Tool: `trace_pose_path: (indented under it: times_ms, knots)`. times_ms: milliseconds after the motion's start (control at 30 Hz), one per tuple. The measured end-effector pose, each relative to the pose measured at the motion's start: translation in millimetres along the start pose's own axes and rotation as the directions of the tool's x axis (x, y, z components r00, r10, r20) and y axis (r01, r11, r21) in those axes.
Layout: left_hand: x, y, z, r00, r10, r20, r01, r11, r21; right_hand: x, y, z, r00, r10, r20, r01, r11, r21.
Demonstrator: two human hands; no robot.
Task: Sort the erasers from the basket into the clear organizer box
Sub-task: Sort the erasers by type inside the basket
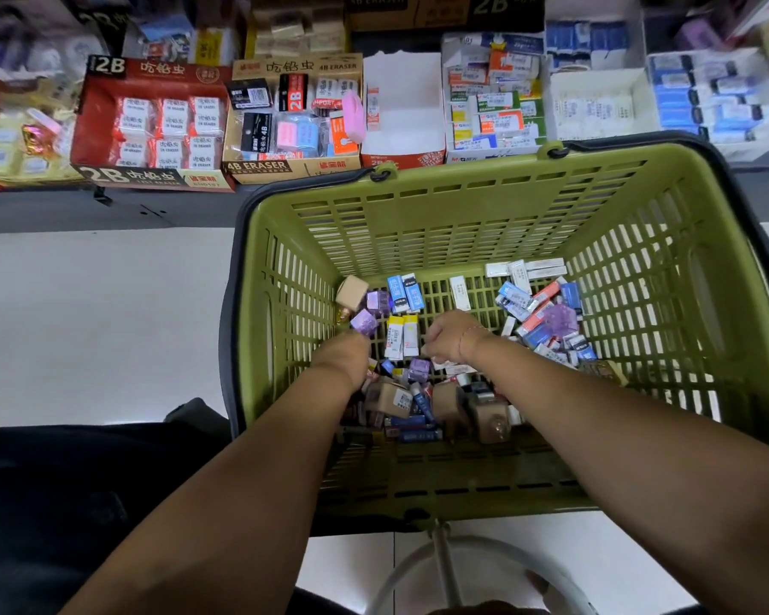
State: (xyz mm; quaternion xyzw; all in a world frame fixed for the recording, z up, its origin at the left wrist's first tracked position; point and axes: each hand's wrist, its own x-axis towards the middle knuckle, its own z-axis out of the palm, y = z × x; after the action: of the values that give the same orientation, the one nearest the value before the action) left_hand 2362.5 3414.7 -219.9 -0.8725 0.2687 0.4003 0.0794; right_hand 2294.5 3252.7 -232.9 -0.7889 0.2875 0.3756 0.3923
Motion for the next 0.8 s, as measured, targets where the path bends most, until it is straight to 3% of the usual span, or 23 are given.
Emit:
trace_pose_path:
  times_ms: [233,300,400,467,533,633,700,767,800]
  knots:
    - [-1.9,-0.1,-4.9,1.000,0.008,-0.021,-0.009,0.997,-0.081,-3.0,5.6,-10.2,0.998,0.011,0.063,-0.002,0.991,-0.133]
    - [-0.7,-0.5,-5.2,0.997,-0.007,-0.072,-0.006,0.985,-0.171,-4.4,9.5,-13.3,0.995,-0.006,0.104,0.023,0.987,-0.162]
    - [0.4,0.5,-5.2,0.978,-0.082,-0.189,0.013,0.940,-0.340,-9.0,14.6,-14.7,0.994,-0.068,0.090,0.095,0.936,-0.340]
    - [2.6,3.7,-4.6,0.963,-0.138,-0.231,0.002,0.863,-0.505,-10.0,16.8,-12.5,0.995,-0.084,0.058,0.100,0.912,-0.397]
    - [6.4,9.6,-5.2,0.960,-0.207,-0.191,-0.003,0.672,-0.740,-10.9,14.7,-12.0,0.997,-0.063,0.040,0.074,0.903,-0.423]
    - [8.4,19.5,-4.2,0.969,-0.242,-0.055,0.045,0.389,-0.920,-7.8,8.9,-14.1,0.986,-0.115,-0.123,0.091,0.978,-0.186]
    - [10.9,23.7,-0.2,0.970,-0.242,-0.032,0.047,0.315,-0.948,-6.9,3.0,-16.1,0.973,-0.129,-0.192,0.171,0.960,0.221]
    - [13.4,26.9,2.8,0.966,-0.258,-0.024,0.051,0.279,-0.959,-8.8,-1.7,-16.3,0.992,-0.108,-0.063,0.125,0.826,0.549]
    - [14.3,28.2,3.9,0.963,-0.269,-0.029,0.047,0.271,-0.962,-8.4,-2.0,-14.1,0.996,-0.091,-0.006,0.076,0.789,0.609]
